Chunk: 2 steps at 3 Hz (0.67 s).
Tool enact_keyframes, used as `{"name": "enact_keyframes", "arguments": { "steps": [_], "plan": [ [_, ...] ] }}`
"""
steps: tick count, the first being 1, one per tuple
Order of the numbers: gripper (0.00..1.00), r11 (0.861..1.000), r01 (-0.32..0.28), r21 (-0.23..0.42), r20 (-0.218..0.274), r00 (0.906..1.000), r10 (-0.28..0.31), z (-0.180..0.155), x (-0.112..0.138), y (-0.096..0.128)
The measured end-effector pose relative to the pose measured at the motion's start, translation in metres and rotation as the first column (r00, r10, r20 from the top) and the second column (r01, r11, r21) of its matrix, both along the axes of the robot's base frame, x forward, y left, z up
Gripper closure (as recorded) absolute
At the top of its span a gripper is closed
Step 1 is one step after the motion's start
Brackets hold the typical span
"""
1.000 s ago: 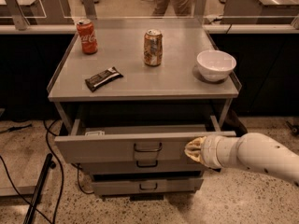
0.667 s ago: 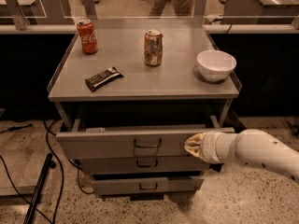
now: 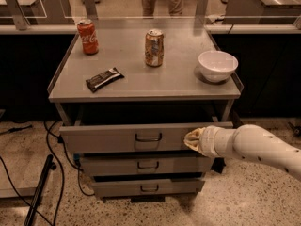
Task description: Close top drawer
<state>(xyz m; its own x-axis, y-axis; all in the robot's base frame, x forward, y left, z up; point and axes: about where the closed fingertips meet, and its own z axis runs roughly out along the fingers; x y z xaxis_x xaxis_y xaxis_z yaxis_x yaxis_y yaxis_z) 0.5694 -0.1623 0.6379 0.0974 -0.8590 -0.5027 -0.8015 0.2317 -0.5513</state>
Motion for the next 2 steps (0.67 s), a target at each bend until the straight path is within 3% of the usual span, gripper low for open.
{"name": "enact_keyframes", "arguments": {
  "steps": [2],
  "plan": [
    [1.0,1.0,0.012,0.011,0.021,0.9997,-0.012,0.002,0.025,0.006]
  ]
}}
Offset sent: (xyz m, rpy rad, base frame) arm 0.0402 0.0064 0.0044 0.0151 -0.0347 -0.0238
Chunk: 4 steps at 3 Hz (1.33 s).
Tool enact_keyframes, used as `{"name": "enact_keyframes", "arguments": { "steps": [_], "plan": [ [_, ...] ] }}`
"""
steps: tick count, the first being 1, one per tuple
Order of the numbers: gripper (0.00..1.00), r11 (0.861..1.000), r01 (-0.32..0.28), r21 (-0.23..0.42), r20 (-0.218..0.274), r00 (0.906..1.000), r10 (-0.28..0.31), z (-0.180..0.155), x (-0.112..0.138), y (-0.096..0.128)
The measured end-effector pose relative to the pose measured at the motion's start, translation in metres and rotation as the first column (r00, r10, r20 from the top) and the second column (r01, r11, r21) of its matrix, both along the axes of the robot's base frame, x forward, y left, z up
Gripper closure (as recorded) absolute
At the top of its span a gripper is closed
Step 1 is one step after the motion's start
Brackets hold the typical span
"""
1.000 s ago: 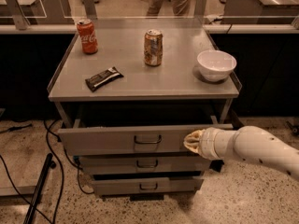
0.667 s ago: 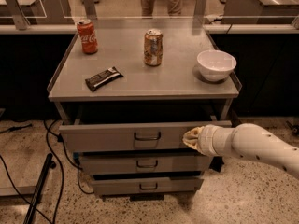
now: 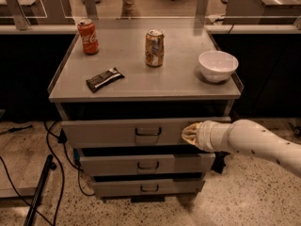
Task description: Close top drawer
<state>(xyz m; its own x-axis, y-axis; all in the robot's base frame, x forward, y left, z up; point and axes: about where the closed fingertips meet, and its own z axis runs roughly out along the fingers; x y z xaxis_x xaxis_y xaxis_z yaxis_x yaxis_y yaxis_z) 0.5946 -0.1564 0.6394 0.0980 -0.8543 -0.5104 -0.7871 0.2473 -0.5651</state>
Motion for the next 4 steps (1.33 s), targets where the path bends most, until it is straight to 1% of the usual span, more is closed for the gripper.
{"name": "enact_keyframes", "arguments": {
  "steps": [1,2,3,4],
  "plan": [
    [1.0,1.0,-0.007,-0.017,-0.014,0.9999,0.007,0.002,0.006,0.005],
    [1.0,0.999,-0.021,-0.043,-0.068,0.9975,0.018,0.006,-0.011,-0.001],
    [1.0,0.996,-0.07,-0.062,-0.209,0.9763,0.056,0.004,-0.068,-0.01],
    [1.0,0.993,-0.108,-0.057,-0.352,0.9326,0.082,0.003,-0.132,-0.018]
  ]
}}
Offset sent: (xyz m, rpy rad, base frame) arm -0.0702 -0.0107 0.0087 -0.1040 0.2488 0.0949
